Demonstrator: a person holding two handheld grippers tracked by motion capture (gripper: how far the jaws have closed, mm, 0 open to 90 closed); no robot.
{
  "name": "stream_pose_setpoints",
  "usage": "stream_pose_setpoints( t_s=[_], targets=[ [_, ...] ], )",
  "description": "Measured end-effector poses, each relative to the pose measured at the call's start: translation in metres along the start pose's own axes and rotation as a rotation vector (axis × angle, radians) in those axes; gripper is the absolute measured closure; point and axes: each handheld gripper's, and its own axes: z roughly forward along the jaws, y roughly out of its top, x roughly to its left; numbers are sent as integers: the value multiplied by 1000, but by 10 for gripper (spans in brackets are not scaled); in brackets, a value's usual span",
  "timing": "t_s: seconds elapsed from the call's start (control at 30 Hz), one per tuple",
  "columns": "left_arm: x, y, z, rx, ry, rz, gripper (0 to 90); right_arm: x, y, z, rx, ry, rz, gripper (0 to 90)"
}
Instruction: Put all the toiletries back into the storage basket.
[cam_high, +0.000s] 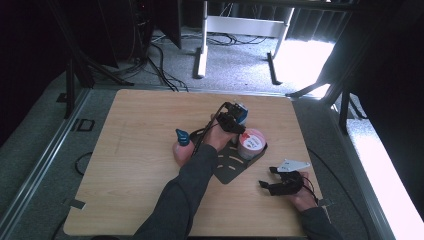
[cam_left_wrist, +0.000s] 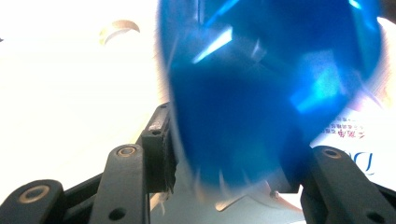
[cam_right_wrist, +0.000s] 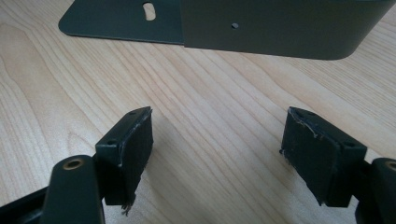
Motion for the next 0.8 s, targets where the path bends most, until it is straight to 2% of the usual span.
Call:
stream_pose_setpoints(
  t_s=[0.23, 0.4, 0.57, 0.8],
  targets=[
    [0, -1, 1, -1, 1, -1, 537, 0, 0, 0, 0, 1, 0, 246],
    [0, -5, 4, 14, 1, -5, 502, 0, 0, 0, 1, 0, -1, 245],
    [2, -11, 4, 11, -9, -32, 450, 0, 0, 0, 0, 0, -1, 246],
    [1, -17, -2, 4, -16, -26, 426, 0, 0, 0, 1, 0, -1, 246]
  ],
)
